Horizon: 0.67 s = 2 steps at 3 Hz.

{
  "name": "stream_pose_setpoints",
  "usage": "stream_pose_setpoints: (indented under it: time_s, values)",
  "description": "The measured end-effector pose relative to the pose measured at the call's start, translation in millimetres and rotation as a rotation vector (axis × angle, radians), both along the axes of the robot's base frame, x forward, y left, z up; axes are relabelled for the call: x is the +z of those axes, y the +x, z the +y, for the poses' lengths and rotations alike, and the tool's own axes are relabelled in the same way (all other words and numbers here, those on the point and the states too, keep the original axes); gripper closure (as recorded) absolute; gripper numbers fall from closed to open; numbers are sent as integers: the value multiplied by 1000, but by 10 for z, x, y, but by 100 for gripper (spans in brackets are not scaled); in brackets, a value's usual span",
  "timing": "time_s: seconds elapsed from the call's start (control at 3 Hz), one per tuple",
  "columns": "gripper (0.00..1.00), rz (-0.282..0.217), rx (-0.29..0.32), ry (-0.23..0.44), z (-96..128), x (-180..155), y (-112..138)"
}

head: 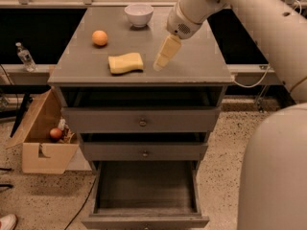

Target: Place sponge into bottom drawer

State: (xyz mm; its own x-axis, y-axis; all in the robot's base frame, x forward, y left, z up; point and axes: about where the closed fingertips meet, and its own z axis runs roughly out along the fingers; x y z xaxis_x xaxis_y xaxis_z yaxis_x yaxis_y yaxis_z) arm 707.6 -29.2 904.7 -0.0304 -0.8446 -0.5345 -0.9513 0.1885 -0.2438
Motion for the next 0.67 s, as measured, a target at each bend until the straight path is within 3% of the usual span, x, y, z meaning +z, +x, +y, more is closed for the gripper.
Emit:
stream_pose_setpoints:
  time_s: [0.67]
  values:
    - [0, 28, 47, 2, 404, -191, 262]
